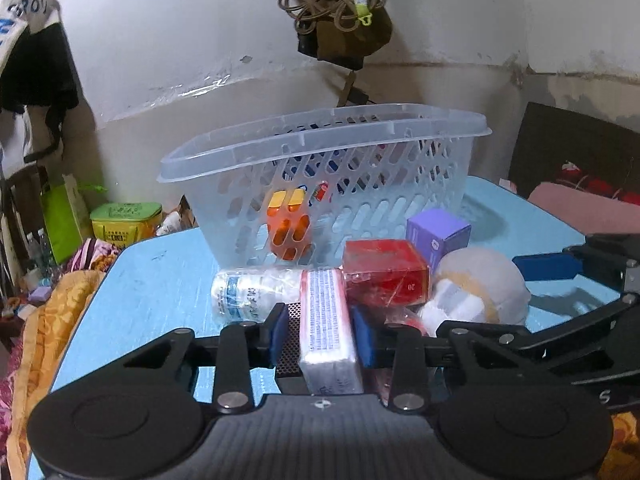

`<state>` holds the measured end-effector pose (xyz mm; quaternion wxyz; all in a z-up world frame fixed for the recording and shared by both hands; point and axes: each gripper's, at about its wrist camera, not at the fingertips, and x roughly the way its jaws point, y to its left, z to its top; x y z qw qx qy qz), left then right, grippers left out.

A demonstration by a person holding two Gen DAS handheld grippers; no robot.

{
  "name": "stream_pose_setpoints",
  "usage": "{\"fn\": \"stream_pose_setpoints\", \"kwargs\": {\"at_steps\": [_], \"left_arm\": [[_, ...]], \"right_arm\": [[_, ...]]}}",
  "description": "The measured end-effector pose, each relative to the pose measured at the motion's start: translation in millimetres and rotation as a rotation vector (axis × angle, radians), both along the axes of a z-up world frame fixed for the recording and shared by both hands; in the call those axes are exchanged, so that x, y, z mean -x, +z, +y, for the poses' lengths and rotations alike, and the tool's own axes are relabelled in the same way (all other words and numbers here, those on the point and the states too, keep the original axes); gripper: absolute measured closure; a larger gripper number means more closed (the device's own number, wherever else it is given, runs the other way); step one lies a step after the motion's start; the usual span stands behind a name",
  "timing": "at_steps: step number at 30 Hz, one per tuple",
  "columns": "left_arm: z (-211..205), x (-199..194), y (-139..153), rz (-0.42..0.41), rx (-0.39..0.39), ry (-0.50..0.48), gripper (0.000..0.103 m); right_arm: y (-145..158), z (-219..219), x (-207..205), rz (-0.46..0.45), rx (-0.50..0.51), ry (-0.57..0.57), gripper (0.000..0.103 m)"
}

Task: Organize objects
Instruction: 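Grasp the white pink-striped box with the left tool while the right tool grasps the grey plush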

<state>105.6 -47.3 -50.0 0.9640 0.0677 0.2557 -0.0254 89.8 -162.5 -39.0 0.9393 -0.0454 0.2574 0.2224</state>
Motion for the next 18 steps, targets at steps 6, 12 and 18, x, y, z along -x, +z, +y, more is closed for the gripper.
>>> {"fn": "stream_pose_setpoints", "kwargs": {"at_steps": [6, 12, 18], "left_arm": [[0, 5, 1, -0.017, -0.007, -0.015, 0.072], [-7, 5, 0, -0.023, -0.037, -0.035, 0.074], [-7, 6, -1, -0.011, -0.041, -0.056, 0.072]], "right_arm": [[6, -8, 4, 0.009, -0.002, -0.019, 0.019], [12, -26, 1, 0.024, -0.065, -0.057, 0.019], [11, -27, -1, 0.036, -0.069, -0.063, 0.019]]}}
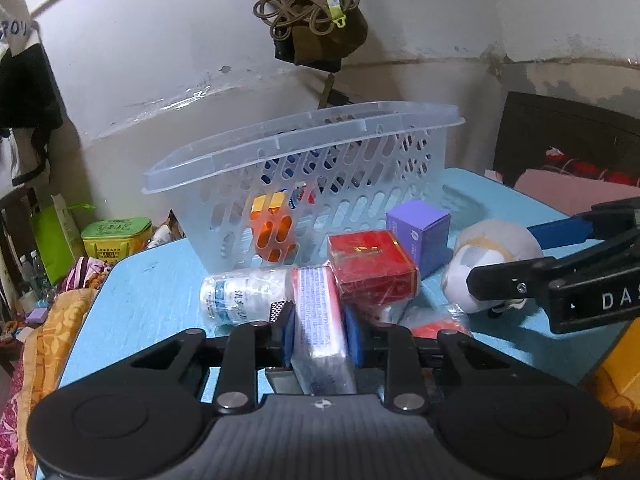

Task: Organize objects
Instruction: 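Grasp the white pink-striped box with the left tool while the right tool grasps the grey plush, then carry the box and plush over the basket and open both tools to release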

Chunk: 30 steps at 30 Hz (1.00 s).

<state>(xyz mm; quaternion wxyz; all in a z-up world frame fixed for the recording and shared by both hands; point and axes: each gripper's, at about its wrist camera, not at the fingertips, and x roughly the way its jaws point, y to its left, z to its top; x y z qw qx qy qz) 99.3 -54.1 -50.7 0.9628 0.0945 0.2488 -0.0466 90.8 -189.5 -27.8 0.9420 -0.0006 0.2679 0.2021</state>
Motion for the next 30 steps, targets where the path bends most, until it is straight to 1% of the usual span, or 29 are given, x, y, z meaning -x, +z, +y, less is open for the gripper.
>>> {"fn": "stream_pose_setpoints", "kwargs": {"at_steps": [3, 6, 8, 11, 18, 23, 30], "left_arm": [[-2, 1, -1, -0.004, -0.011, -0.002, 0.074], [2, 3, 3, -0.017, 0.012, -0.006, 0.075], [4, 8, 10, -0.058, 0.013, 0.007, 0.075], [9, 13, 20, -0.093, 0.047, 0.017, 0.075], [16, 20, 31, -0.154, 0.063, 0.034, 0.075], [25, 22, 37, -0.18, 0.083, 0.041, 0.075], [33, 23, 38, -0.19, 0.105, 0.036, 0.075]], "right_arm": [[0, 1, 1, -0.003, 0.014, 0.002, 0.019], [2, 0, 2, -0.014, 0.017, -0.01, 0.02], [5, -3, 3, -0.024, 0.003, -0.02, 0.02], [13, -11, 6, -0.047, -0.026, -0.042, 0.02], [28, -30, 10, -0.101, -0.092, -0.093, 0.02], [32, -33, 12, -0.135, -0.089, -0.1, 0.02], [27, -36, 10, -0.137, -0.087, -0.09, 0.02]]}}
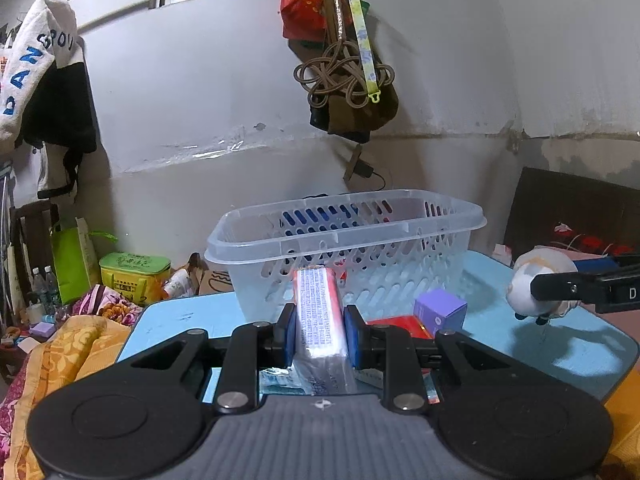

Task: Organize objects
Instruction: 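Carry the box and plush over the basket and open both tools to release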

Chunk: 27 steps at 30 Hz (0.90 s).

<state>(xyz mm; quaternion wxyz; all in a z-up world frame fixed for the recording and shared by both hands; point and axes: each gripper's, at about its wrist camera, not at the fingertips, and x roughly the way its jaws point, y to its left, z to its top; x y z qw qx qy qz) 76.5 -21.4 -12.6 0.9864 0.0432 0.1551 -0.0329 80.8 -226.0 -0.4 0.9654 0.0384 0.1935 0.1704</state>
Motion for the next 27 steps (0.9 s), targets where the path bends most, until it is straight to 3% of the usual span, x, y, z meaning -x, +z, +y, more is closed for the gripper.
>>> {"fn": "stream_pose_setpoints", "kwargs": {"at_steps": [9, 17, 27], "left_arm": [[6, -3, 1, 0.001, 0.041, -0.024, 0.075], [5, -3, -4, 0.006, 0.033, -0.026, 0.075], [16, 2, 10, -0.031, 0.085, -0.013, 0.075]], "right_arm": [[4, -2, 5, -0.024, -0.033, 0.025, 0.02], [7, 17, 6, -0.037, 0.008, 0.054, 0.02], [22, 19, 7, -0.07, -0.011, 0.041, 0.02]]}}
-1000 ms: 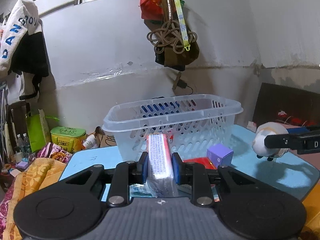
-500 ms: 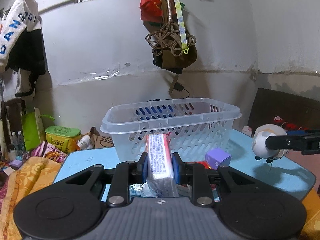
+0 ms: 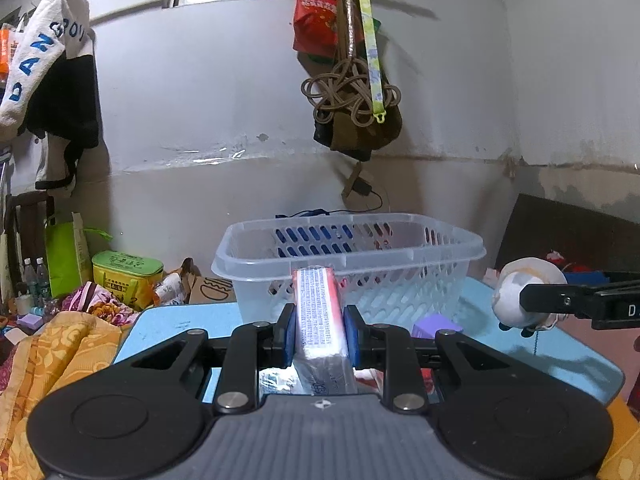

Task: Organize objects
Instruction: 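Carry the box and plush over the basket and open both tools to release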

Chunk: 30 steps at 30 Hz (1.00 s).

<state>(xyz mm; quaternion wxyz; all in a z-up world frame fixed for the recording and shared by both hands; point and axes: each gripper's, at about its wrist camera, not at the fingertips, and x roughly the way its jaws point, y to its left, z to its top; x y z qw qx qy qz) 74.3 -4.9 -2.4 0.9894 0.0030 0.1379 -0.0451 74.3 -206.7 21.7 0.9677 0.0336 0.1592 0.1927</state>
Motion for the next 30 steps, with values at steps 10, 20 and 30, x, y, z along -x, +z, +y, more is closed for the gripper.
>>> {"fn": "stream_pose_setpoints", "kwargs": {"at_steps": [10, 20, 30], "left_arm": [[5, -13, 32, -0.003, 0.059, -0.003, 0.074], [11, -82, 66, 0.031, 0.145, 0.017, 0.074], [5, -160, 53, 0.091, 0.146, 0.089, 0.065]], "right_arm": [[35, 4, -14, -0.061, -0.003, -0.015, 0.02], [62, 31, -90, -0.051, 0.06, -0.045, 0.02], [38, 40, -150, 0.02, 0.124, -0.098, 0.007]]}}
